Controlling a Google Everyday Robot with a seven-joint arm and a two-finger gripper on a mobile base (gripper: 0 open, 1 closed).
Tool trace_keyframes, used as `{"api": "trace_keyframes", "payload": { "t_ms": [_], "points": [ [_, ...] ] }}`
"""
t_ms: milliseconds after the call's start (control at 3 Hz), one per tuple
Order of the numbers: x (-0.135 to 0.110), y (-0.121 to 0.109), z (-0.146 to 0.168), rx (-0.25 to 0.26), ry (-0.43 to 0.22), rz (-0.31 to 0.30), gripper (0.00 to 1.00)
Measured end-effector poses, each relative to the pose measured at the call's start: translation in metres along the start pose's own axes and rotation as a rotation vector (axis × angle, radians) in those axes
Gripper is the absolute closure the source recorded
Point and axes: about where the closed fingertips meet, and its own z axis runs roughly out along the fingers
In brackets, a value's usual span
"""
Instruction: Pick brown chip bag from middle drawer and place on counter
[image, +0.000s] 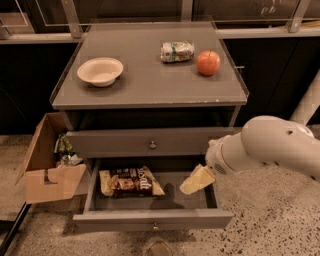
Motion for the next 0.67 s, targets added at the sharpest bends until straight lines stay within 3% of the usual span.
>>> {"api": "trace_keyframes", "payload": {
  "t_ms": [333,667],
  "points": [
    [0.0,0.001,-0.002,0.02,-0.003,0.003,0.0],
    [0.011,0.009,0.023,0.013,-0.035,0.061,0.0]
  ]
}}
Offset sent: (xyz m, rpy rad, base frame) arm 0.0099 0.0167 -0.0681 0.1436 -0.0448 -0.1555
